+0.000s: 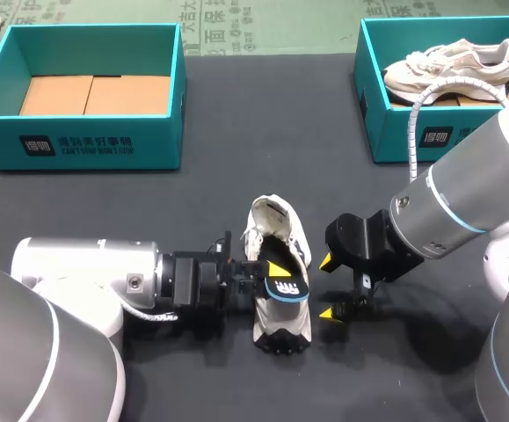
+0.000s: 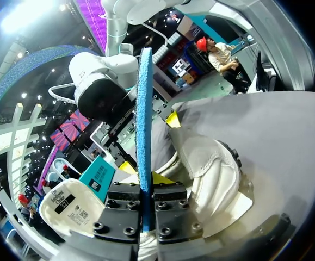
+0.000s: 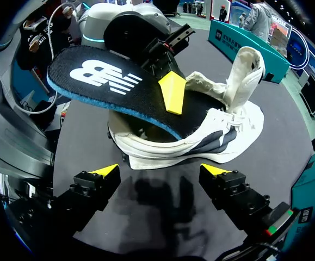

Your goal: Take the shoe out of the shoebox, open the shoe tongue, remove and reinsert the insole, then place the shoe into the shoebox

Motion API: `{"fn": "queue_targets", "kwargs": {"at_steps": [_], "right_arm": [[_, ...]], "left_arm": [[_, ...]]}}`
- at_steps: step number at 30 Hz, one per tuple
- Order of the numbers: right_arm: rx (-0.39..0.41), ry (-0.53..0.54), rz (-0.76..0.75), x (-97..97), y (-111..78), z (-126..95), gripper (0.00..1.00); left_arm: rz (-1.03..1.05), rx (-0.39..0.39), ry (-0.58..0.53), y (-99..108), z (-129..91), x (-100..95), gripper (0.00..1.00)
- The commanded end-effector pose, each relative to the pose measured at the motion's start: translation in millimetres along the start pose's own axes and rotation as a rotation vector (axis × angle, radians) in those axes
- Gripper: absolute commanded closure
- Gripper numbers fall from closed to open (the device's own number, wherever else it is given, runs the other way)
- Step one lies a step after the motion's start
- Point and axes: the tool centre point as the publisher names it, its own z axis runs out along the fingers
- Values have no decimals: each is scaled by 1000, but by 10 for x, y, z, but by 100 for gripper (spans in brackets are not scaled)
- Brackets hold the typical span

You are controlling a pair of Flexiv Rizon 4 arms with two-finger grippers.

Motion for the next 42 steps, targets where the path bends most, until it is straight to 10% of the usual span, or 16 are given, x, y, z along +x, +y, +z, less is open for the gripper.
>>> {"fn": "queue_targets", "kwargs": {"at_steps": [1,13,16,21,42], "right_arm": [[-1,-2,0,15,-7,-4,0],[-1,-2,0,15,-7,-4,0],[-1,-2,0,15,-7,-4,0],[-1,-2,0,15,-7,-4,0],[-1,-2,0,15,-7,-4,0]], "left_arm": [[0,-18,-1,81,56,15,100],[-43,31,-14,-38,38,-5,100],[-51,61,-22,-112,25,-30,79],[-46,80,-22,-248,14,-65,77],[62,91,21,-422,75,-70,100]]}}
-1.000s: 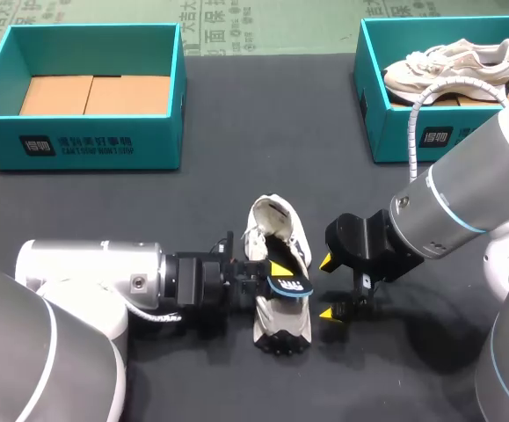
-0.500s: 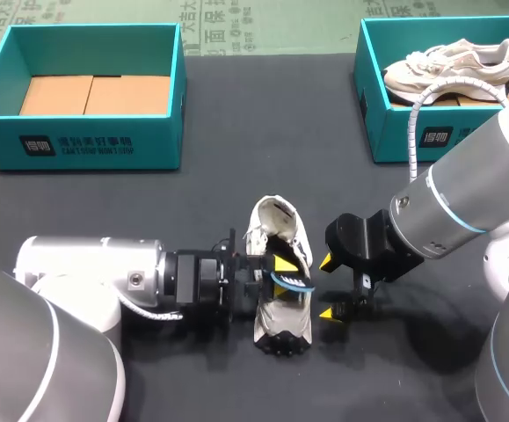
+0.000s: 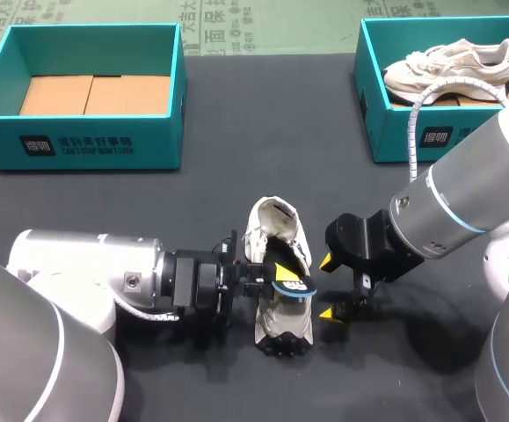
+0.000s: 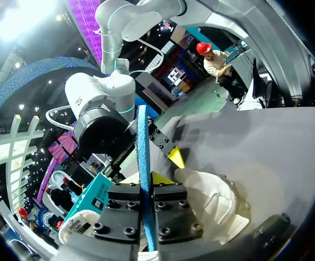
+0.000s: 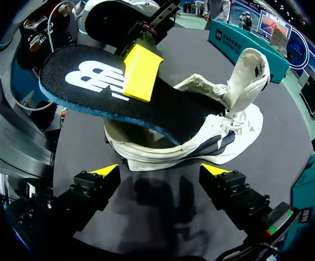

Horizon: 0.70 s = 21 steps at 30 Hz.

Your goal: Take the shoe out of the shoebox, open the shoe tongue, remove and reinsert the insole, then place the shoe into the shoebox

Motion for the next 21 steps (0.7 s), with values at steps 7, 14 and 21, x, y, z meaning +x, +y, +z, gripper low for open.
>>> {"fn": "queue_targets", "kwargs": {"at_steps": [7,14,21], "right_arm": [[-1,-2,0,14,-7,-4,0],[-1,-2,0,14,-7,-4,0],[-1,-2,0,14,-7,-4,0]], "left_arm": [[54,-35,0,235,80,0,100],[52,-72,27,398,89,45,100],[49,-144,47,572,90,56,100]]}}
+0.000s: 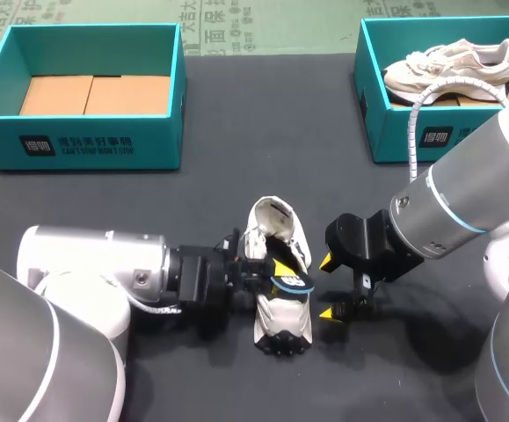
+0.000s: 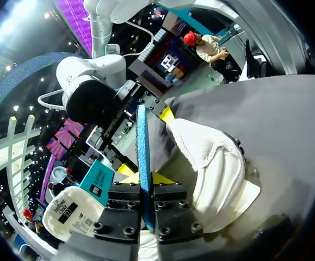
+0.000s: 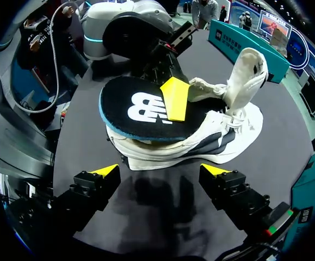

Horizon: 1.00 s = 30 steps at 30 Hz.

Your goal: Take the shoe out of the shoebox, open the shoe tongue, remove and reinsert the insole, then place the shoe into the shoebox

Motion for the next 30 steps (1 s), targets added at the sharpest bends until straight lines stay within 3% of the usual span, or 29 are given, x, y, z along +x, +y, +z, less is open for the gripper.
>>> {"fn": "queue_targets", "kwargs": {"at_steps": [1,9,11,19,21,25,30], "right_arm": [[-1,-2,0,15,-7,-4,0],[-1,-2,0,15,-7,-4,0],[-1,-2,0,15,-7,-4,0],[-1,-2,0,15,-7,-4,0],[-1,-2,0,15,-7,-4,0],[-1,-2,0,15,-7,-4,0],[-1,-2,0,15,-7,-4,0]], "left_arm": [[-11,-29,15,66,85,0,100],[-37,7,-7,-55,3,7,100],[-48,20,-14,-96,-22,-4,91],[-76,58,-34,-298,-104,-63,75],[-76,75,-37,-342,-115,-77,78],[-63,90,-35,-438,-118,-109,93],[-57,98,-22,-479,-96,-111,100]]}}
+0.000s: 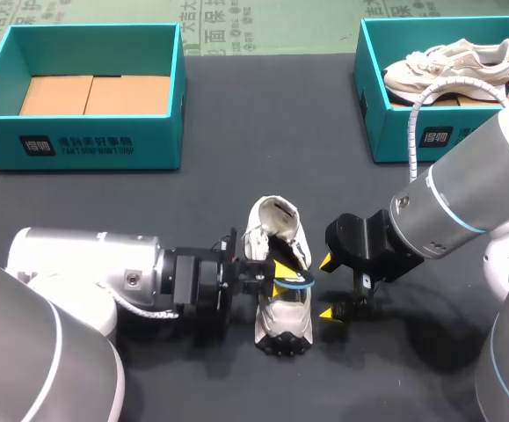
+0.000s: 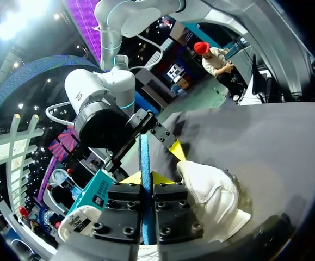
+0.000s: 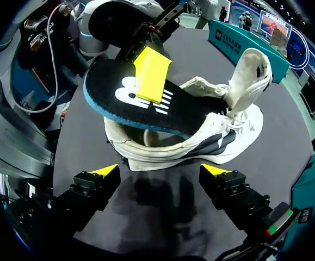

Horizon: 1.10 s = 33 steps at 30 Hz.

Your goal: Take the shoe out of the shoebox, open the shoe tongue, remove and reinsert the insole, then place the shoe into the shoebox

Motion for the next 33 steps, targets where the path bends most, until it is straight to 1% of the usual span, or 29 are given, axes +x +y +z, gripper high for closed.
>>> {"fn": "queue_targets", "kwargs": {"at_steps": [1,4,7,13,20,22,28,29,30,31,33], "right_arm": [[-1,-2,0,15,-7,-4,0],[-1,-2,0,15,-7,-4,0],[-1,-2,0,15,-7,-4,0],[-1,-2,0,15,-7,-4,0],[-1,-2,0,15,-7,-4,0],[-1,-2,0,15,-7,-4,0],[-1,-2,0,15,-7,-4,0],[-1,-2,0,15,-7,-4,0],[-1,-2,0,15,-7,-4,0],[-1,-2,0,15,-7,-4,0],[-1,-2,0,15,-7,-4,0]], "left_arm": [[2,2,13,-29,-3,-2,100],[13,-4,27,39,30,12,100],[18,-14,33,159,45,23,100],[26,-77,48,345,56,65,100],[2,-118,68,514,64,103,100],[-8,-115,67,525,63,105,100],[-22,-83,80,412,30,129,100],[-29,-73,79,386,16,126,90],[-27,-73,80,358,2,124,72],[-26,-69,78,328,-15,119,66],[-27,-62,78,267,-44,112,65]]}}
